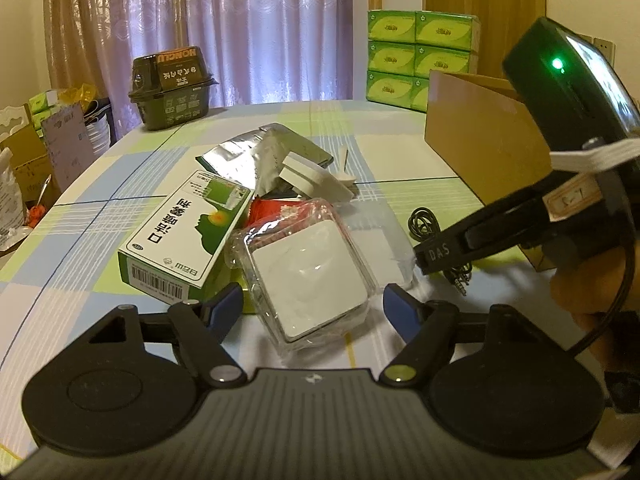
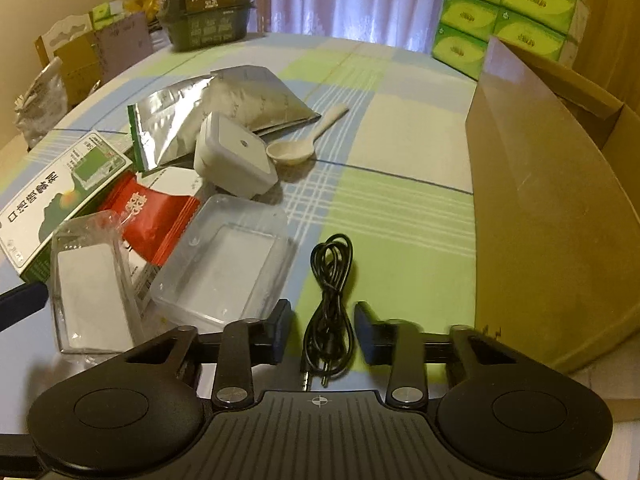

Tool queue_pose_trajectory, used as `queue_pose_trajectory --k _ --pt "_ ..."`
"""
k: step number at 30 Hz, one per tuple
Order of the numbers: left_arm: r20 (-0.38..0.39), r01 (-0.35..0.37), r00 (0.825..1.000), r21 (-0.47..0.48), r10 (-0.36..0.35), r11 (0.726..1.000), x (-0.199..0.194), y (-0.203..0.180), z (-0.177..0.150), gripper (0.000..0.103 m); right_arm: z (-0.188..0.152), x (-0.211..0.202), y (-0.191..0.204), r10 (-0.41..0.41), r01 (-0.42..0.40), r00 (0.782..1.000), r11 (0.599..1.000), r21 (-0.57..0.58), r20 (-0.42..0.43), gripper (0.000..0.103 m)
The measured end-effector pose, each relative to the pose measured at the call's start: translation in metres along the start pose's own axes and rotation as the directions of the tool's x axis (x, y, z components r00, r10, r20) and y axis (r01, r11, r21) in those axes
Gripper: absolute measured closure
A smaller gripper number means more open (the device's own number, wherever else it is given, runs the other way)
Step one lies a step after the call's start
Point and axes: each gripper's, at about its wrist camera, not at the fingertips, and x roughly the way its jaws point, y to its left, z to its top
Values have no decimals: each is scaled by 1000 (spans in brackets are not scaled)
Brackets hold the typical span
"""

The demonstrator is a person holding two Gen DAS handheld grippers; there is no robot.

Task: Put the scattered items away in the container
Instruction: 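Grasp the black earphone cable with the right gripper while the left gripper grasps the clear case with white pad, then lift the cable with the right gripper while the left gripper lifts the clear case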

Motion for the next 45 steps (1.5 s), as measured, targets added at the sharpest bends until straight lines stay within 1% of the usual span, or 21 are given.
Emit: queue_pose_trajectory --k 2,6,10,12,14,15,18,20,21,23,24,25,26,27,28,30,32,36,40,42,45 --pt "-7 -9 1000 -2 9 1000 3 0 2 29 -1 -2 -2 11 -11 1000 1000 23 -4 78" --pt "-28 -26 999 -4 26 1000 11 -3 4 28 -9 -19 -2 17 -17 1000 1000 24 6 78" --pt "-62 -54 997 4 54 999 21 -10 5 29 -20 -32 -2 6 -6 1000 1000 26 13 78" --pt "-73 -71 995 12 72 997 25 -13 4 36 -23 -36 -3 1 -2 1000 999 39 18 78" --pt "-72 -77 994 14 77 997 26 -14 4 38 -24 -39 -5 3 -5 1000 998 56 22 78" --pt "-71 -70 995 23 72 997 25 -14 4 41 -24 -41 -5 5 -6 1000 998 60 24 78" --pt "-78 -29 996 26 31 999 16 -10 3 43 -27 -45 -4 19 -21 999 997 73 28 78" --pt "-86 -3 996 47 7 999 4 -6 0 43 -31 -50 -4 35 -37 999 996 87 27 78" --pt "-95 23 995 59 -17 998 -2 -4 -2 43 -33 -52 -5 45 -47 999 994 94 25 78" --pt "-139 83 988 82 -71 993 -13 1 -8 43 -39 -58 -3 66 -67 998 992 106 19 78" --pt "-166 106 982 99 -89 989 -17 3 -12 43 -42 -60 -2 73 -74 997 991 107 16 78" --pt "-181 113 979 110 -92 988 -21 5 -15 42 -44 -62 -1 80 -81 997 991 107 14 78" --pt "-186 104 979 118 -81 987 -26 7 -18 40 -46 -64 1 84 -86 996 990 109 15 78" --pt "-186 84 981 127 -60 988 -30 7 -21 35 -47 -65 2 86 -87 996 990 111 17 78" --pt "-180 66 983 127 -43 990 -33 8 -22 32 -48 -66 2 86 -88 996 989 115 20 78" --pt "-170 48 985 108 -29 993 -35 8 -23 26 -48 -69 2 84 -87 996 989 122 30 78" --pt "-161 27 987 90 -12 996 -34 5 -20 26 -47 -71 2 79 -84 996 988 128 43 78" --pt "-150 14 989 39 -7 999 -25 -2 -11 25 -47 -71 0 72 -77 996 988 137 45 78" --pt "-162 -19 987 15 21 1000 -12 -5 -6 25 -48 -68 0 72 -76 997 989 128 36 78" --pt "-176 -22 984 2 22 1000 -8 -2 -5 28 -48 -64 1 81 -83 996 989 118 20 78" --pt "-173 -9 985 4 10 1000 -9 3 -7 33 -49 -59 4 84 -85 996 992 97 17 78"
